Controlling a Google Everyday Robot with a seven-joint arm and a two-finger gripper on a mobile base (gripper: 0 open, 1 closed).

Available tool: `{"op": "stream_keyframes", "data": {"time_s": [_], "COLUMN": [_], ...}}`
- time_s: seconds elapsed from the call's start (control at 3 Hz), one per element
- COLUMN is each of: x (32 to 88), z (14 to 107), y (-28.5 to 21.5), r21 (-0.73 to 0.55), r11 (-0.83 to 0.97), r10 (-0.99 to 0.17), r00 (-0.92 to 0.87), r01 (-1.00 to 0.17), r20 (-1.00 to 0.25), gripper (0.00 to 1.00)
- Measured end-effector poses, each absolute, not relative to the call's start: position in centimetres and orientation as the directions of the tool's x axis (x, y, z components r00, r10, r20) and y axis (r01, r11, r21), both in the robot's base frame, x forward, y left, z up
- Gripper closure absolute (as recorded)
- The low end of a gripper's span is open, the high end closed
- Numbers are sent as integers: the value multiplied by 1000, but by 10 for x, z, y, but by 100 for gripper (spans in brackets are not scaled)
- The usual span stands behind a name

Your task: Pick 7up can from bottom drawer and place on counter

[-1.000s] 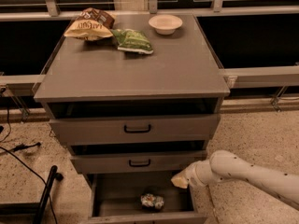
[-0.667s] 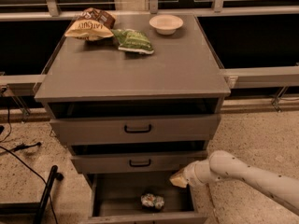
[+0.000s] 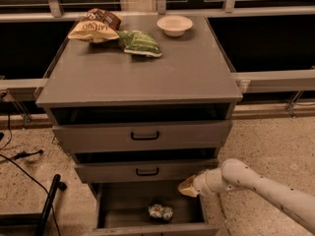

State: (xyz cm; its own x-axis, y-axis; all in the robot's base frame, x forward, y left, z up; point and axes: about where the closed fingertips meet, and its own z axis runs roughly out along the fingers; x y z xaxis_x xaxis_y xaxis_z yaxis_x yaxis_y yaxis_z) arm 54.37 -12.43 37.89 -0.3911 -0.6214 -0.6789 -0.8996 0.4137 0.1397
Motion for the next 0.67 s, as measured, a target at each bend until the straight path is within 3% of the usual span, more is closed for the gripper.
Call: {"op": "stream_keyframes", "data": {"time_s": [0.67], "x": [546], "z": [371], "y": [-122], "r21": [98], "r11": [378], "r10": [-641], "r00": [-336], "r01": [-921], "r20": [-691], "gripper": [100]}}
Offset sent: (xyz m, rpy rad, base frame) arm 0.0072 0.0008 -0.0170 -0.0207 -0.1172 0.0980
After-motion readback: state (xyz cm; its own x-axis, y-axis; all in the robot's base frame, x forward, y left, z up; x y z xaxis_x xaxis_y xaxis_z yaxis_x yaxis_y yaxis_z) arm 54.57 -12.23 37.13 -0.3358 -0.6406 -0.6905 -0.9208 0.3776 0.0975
